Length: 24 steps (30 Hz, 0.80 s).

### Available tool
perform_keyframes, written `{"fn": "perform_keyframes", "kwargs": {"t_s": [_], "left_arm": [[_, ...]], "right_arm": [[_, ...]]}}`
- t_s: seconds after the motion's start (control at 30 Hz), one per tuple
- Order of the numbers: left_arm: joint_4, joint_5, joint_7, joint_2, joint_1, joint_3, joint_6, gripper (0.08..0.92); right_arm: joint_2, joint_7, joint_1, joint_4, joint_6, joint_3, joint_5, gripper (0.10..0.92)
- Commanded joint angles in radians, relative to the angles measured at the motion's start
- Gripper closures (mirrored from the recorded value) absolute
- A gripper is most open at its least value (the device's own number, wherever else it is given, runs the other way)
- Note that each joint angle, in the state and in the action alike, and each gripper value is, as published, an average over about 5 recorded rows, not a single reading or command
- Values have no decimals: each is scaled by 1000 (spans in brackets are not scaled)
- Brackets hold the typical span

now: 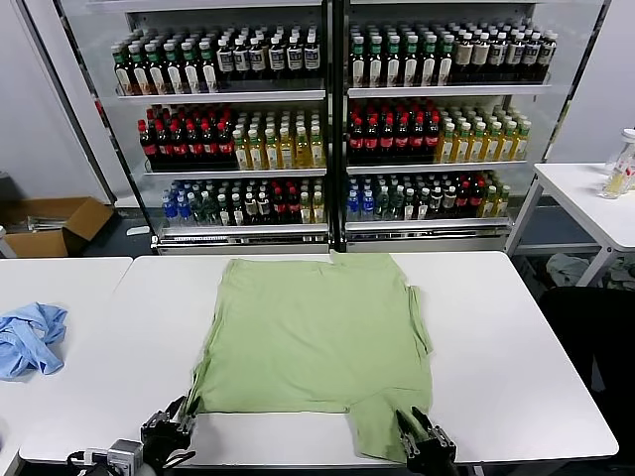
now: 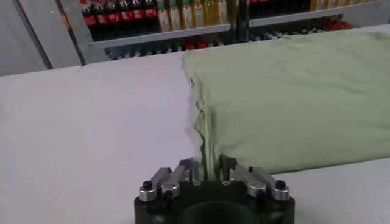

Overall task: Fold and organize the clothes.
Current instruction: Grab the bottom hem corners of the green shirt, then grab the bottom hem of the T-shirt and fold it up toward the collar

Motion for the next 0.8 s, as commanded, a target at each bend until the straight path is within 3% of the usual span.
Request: {"fn": "perform_keyframes", "kwargs": {"t_s": [0.03, 0.23, 0.4, 0.8], "left_arm": [[2, 1, 1, -2, -1, 18, 8, 744], [-20, -5, 26, 23, -23, 3, 14, 898], [-68, -45, 45, 66, -42, -21, 59, 919], [-229, -25, 19, 96, 316, -163, 19, 919]], "right_arm": [[-1, 0, -2, -2, -1, 6, 14, 722], [-26, -21, 9, 17, -2, 60, 51, 883], [-58, -55, 15, 61, -18, 112, 103, 908], [-91, -109, -282, 240, -17, 169, 6, 908]]}}
